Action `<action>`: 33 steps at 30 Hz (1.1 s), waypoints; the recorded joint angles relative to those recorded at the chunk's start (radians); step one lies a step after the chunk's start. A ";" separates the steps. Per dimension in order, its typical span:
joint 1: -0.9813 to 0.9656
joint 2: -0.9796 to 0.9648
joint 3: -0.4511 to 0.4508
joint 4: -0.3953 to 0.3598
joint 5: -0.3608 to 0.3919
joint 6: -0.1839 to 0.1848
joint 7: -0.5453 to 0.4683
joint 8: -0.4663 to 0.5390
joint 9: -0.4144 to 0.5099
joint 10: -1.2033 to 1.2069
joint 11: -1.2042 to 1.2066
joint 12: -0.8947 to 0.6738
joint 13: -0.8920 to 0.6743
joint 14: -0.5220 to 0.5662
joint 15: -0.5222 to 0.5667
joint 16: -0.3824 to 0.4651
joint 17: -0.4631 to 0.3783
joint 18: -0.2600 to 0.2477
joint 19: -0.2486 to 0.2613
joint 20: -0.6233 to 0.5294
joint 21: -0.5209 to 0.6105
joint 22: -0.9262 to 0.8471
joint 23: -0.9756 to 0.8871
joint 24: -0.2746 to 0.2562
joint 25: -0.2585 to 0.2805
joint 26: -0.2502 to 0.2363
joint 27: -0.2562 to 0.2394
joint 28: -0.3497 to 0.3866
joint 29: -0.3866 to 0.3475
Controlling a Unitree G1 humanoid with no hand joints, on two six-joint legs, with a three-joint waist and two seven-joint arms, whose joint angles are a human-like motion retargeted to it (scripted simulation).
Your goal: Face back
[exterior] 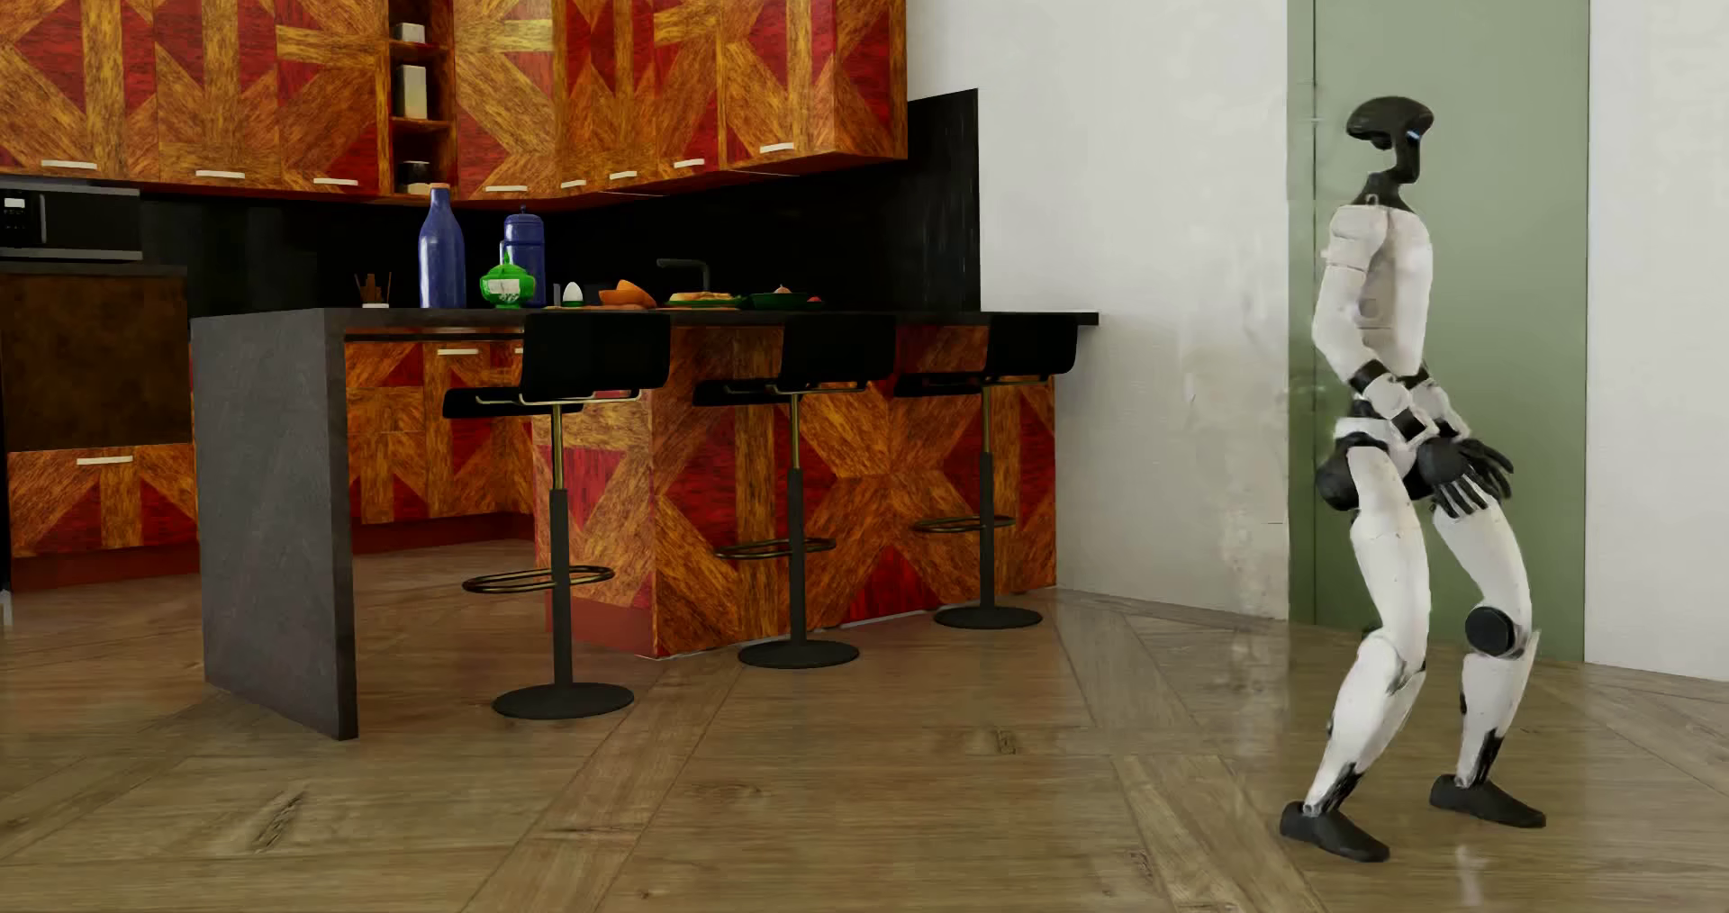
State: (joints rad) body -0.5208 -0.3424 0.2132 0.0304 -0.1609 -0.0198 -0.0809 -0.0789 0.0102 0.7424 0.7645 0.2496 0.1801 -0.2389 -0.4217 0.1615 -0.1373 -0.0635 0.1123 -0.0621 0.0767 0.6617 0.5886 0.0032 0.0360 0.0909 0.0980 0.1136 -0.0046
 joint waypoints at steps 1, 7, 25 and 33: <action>0.012 0.017 0.021 -0.006 -0.006 0.010 0.000 -0.008 -0.003 -0.028 -0.016 0.012 -0.005 0.016 0.000 0.003 0.005 -0.001 -0.001 0.010 0.000 -0.006 0.028 0.002 -0.016 -0.003 -0.039 -0.020 -0.014; -0.015 -0.058 -0.044 -0.013 -0.017 0.059 0.028 0.041 0.034 -0.016 0.240 -0.013 -0.013 0.039 0.032 0.037 -0.027 0.003 -0.095 -0.002 0.039 0.008 0.012 -0.029 -0.033 -0.016 -0.199 0.005 -0.037; 0.012 -0.070 -0.086 0.010 0.012 0.073 0.092 0.025 -0.005 0.125 0.260 0.010 0.042 -0.104 -0.027 0.053 -0.031 0.014 -0.043 0.026 0.072 0.020 0.007 -0.018 -0.082 -0.074 -0.142 -0.007 0.076; 0.017 -0.115 -0.064 0.024 -0.002 0.056 0.091 0.039 0.016 0.157 0.365 0.001 -0.015 -0.153 0.084 0.066 0.009 0.056 -0.102 0.049 0.065 0.070 -0.025 0.002 -0.030 -0.059 -0.023 0.009 0.009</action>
State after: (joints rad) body -0.5043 -0.4572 0.1492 0.0541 -0.1629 0.0360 0.0101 -0.0396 0.0261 0.8996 1.1295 0.2506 0.1652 -0.3915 -0.3374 0.2273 -0.1286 -0.0079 0.0106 -0.0128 0.1413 0.7320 0.5633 0.0054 0.0059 0.0316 0.0753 0.1224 0.0048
